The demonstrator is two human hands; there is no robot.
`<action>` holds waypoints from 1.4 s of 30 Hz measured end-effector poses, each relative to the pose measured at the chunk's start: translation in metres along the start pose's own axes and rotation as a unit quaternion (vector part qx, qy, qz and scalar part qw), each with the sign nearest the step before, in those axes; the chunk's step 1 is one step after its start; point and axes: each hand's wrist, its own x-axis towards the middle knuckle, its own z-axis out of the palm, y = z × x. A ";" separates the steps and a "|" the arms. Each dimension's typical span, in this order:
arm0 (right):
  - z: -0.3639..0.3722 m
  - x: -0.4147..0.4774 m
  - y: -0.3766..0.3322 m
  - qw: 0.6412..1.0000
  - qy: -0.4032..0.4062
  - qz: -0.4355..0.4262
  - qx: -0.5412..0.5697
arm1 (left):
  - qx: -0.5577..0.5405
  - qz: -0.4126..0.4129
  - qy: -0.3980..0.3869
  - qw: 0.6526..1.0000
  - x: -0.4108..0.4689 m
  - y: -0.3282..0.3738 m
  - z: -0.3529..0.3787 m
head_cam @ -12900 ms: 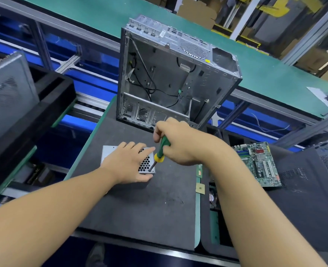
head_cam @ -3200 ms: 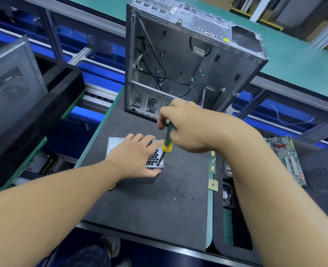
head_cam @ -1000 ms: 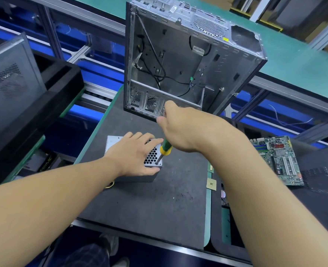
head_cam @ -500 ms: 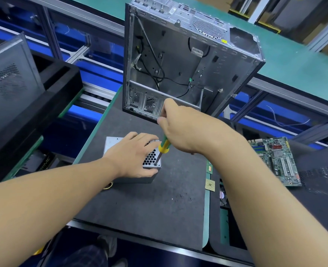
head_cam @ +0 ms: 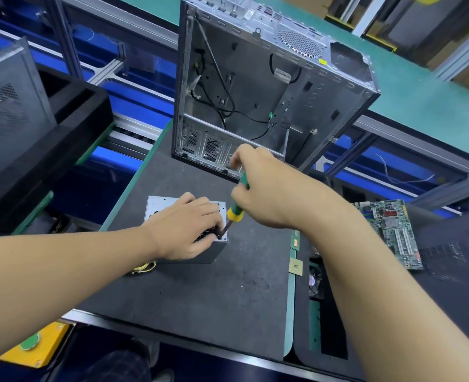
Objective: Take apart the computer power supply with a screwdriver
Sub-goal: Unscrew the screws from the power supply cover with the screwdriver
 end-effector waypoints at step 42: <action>-0.019 -0.031 0.021 0.996 0.089 0.006 0.029 | -0.127 -0.136 -0.141 0.972 0.024 0.009 -0.006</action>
